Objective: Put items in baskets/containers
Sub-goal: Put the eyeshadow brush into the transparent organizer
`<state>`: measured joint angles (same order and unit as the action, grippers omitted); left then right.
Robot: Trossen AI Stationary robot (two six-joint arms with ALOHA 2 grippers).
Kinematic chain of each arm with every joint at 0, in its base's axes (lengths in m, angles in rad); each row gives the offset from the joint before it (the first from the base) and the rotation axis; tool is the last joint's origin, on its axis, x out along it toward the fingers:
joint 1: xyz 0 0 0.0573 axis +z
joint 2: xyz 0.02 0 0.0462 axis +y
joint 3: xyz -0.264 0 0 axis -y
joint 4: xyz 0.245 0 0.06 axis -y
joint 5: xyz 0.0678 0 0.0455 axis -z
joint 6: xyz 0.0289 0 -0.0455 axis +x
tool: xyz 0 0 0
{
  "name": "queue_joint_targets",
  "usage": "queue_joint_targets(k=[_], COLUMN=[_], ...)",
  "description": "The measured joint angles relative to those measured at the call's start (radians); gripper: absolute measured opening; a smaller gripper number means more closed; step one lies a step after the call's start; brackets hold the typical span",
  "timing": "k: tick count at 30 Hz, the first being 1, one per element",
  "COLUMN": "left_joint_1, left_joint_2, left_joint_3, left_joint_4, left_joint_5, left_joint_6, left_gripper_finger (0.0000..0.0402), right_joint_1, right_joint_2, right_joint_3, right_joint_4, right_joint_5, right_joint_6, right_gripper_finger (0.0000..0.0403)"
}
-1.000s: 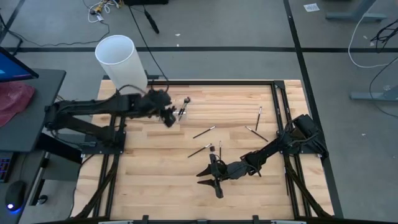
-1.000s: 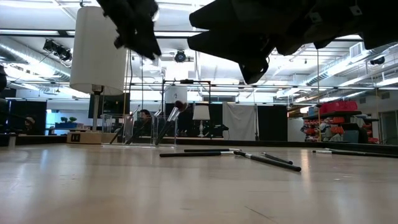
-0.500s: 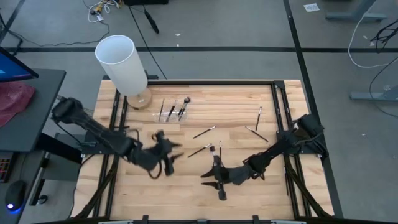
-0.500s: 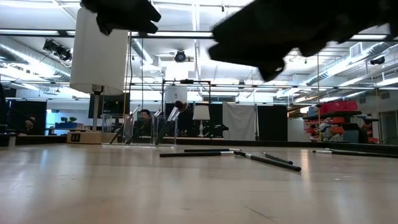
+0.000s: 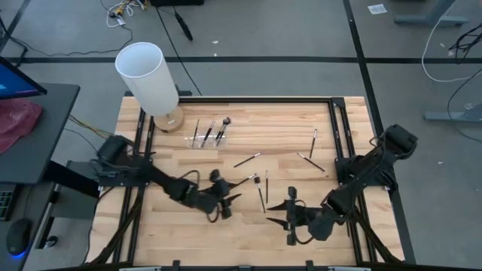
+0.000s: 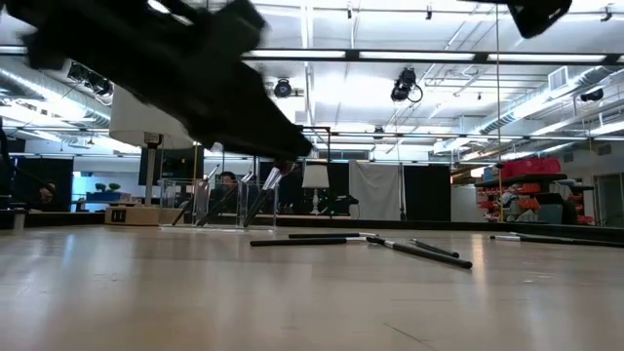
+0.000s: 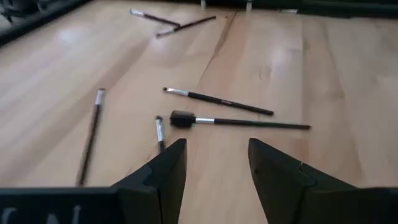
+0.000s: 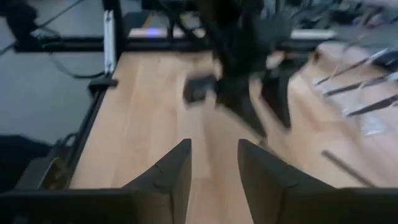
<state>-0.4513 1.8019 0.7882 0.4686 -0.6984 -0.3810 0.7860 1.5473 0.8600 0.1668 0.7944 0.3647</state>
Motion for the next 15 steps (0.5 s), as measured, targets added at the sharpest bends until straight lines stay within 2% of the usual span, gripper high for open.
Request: queue_joint_targets(k=[3,10,15], left_joint_1=[0.054,0.152,0.171], left_joint_2=[0.064,0.144,0.179], left_joint_3=[0.046,0.081,0.061], left_joint_4=[-0.01,-0.028,-0.027], left_joint_5=[0.033,0.188,0.175], left_joint_6=[0.0,-0.008,-0.026], left_gripper_finger=[0.0177,0.0177,0.0177], right_joint_1=[0.003,-0.008,-0.008], right_joint_2=[0.0,0.01,0.012], right_joint_3=[0.0,0.0,-0.001], right_joint_4=[0.019,0.027,0.035], right_joint_5=[0.04,0.045,0.045], right_joint_6=[-0.017,0.001,-0.007], right_gripper_finger=[0.0135,0.0135,0.0135])
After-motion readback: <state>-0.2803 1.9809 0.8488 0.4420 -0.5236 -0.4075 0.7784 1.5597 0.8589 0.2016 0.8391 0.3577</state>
